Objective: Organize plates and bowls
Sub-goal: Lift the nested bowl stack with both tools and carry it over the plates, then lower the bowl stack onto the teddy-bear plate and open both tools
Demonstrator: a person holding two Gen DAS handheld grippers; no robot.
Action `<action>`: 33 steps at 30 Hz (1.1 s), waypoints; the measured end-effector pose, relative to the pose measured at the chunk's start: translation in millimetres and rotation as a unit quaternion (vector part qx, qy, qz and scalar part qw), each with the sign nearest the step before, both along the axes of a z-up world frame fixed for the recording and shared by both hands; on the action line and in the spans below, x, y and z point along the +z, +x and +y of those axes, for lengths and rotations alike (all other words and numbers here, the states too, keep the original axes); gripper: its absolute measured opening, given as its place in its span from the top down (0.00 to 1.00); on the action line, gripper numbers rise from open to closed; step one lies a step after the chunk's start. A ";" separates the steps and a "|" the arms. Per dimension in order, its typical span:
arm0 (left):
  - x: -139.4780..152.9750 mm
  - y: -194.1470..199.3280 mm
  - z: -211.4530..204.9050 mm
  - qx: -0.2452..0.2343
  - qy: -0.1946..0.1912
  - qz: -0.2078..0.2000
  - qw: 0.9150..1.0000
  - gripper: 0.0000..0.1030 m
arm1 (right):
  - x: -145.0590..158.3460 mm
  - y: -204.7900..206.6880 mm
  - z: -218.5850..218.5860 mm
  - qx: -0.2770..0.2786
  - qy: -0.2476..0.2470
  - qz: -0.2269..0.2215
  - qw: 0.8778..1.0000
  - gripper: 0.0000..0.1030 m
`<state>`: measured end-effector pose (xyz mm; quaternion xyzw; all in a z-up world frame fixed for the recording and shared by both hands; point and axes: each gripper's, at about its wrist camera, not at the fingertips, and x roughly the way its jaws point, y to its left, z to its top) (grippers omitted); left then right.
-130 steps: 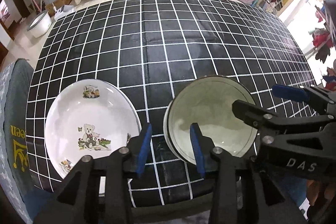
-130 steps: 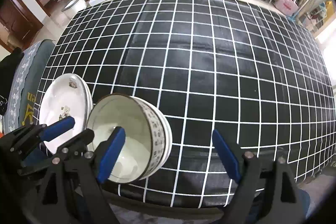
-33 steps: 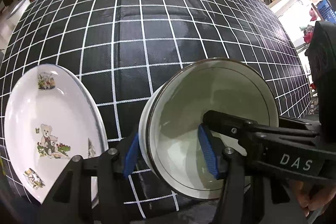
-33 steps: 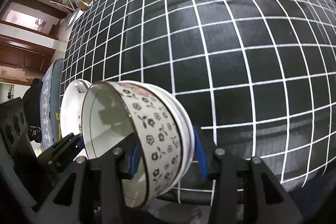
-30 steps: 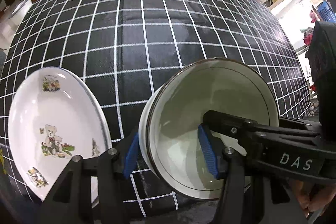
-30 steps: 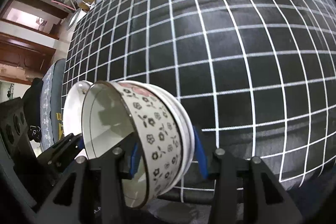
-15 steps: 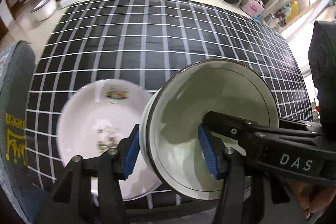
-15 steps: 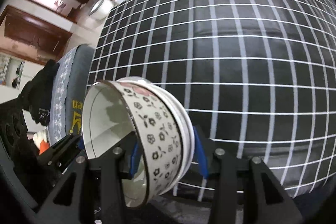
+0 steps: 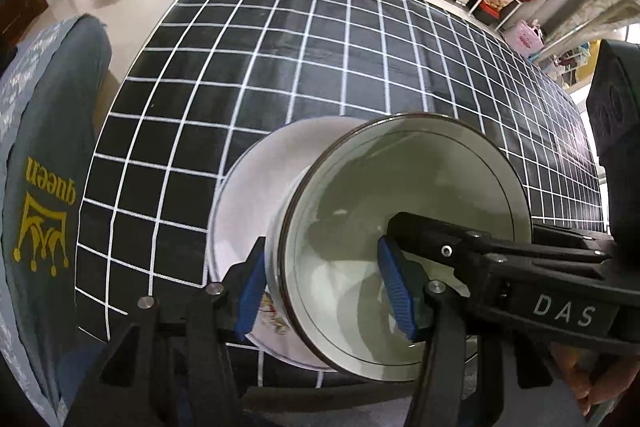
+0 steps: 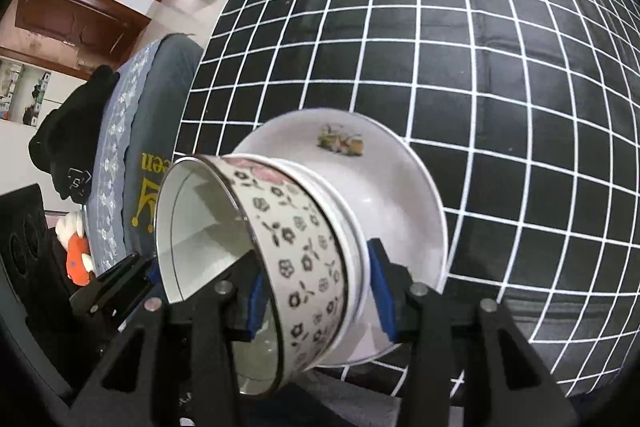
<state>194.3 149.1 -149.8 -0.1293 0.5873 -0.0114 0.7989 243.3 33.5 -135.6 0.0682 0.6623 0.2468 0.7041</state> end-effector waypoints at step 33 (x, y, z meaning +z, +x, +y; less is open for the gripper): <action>13.1 -10.8 0.3 -0.022 0.057 -0.076 0.995 0.34 | 47.5 -22.4 -17.8 0.031 -0.048 -0.159 0.986 0.48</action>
